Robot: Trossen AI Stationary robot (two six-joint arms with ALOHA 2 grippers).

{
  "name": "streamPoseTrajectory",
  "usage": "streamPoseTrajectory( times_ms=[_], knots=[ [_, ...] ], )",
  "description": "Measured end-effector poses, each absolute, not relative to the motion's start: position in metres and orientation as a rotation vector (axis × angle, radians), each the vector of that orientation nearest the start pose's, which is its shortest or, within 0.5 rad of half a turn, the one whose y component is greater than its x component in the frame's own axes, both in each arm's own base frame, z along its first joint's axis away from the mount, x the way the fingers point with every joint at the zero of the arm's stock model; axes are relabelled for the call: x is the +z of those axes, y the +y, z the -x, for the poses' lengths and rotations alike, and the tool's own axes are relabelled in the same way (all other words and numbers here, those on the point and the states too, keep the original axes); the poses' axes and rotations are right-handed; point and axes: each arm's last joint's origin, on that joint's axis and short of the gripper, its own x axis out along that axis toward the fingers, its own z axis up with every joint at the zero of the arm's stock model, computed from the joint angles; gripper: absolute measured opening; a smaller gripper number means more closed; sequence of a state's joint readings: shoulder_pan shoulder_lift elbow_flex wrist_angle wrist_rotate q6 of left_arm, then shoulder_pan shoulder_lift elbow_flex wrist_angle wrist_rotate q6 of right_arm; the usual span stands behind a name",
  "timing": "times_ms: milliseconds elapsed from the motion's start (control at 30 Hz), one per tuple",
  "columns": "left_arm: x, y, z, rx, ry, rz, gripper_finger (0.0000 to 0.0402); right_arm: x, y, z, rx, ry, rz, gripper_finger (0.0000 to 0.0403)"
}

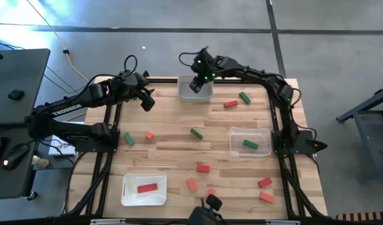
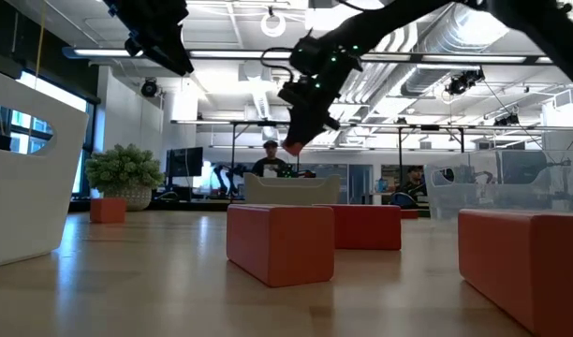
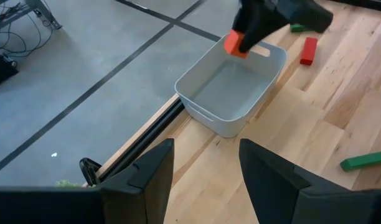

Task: Sort & place blocks by color
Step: Put the orange wooden block into the gray bin

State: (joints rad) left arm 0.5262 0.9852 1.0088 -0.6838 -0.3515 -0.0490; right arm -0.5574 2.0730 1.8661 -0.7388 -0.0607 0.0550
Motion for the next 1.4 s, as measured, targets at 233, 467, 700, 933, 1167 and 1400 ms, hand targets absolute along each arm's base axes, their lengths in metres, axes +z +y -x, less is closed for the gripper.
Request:
streamPoseTrajectory(
  times_ms=[233, 467, 700, 933, 1167, 1400],
  knots=[
    [0.331, 0.105, -0.162, 0.862, 0.659, 0.103, 0.017, 0.247, -0.246, -0.4, -0.438, 1.061, -0.331, 0.0107],
    [0.331, 0.105, -0.162, 0.862, 0.658, 0.103, 0.017, 0.22, -0.248, -0.404, -0.425, 1.145, -0.36, 0.0107],
    [0.331, 0.105, -0.162, 0.863, 0.658, 0.103, 0.017, 0.2, -0.25, -0.408, -0.419, 1.193, -0.374, 0.0107],
    [0.331, 0.105, -0.162, 0.862, 0.658, 0.103, 0.017, 0.188, -0.249, -0.41, -0.42, 1.227, -0.379, 0.0107],
    [0.331, 0.105, -0.162, 0.861, 0.659, 0.102, 0.017, 0.188, -0.249, -0.41, -0.42, 1.224, -0.385, 0.0109],
    [0.331, 0.105, -0.162, 0.856, 0.666, 0.088, 0.017, 0.188, -0.247, -0.411, -0.437, 1.23, -0.37, 0.0157]
  ],
)
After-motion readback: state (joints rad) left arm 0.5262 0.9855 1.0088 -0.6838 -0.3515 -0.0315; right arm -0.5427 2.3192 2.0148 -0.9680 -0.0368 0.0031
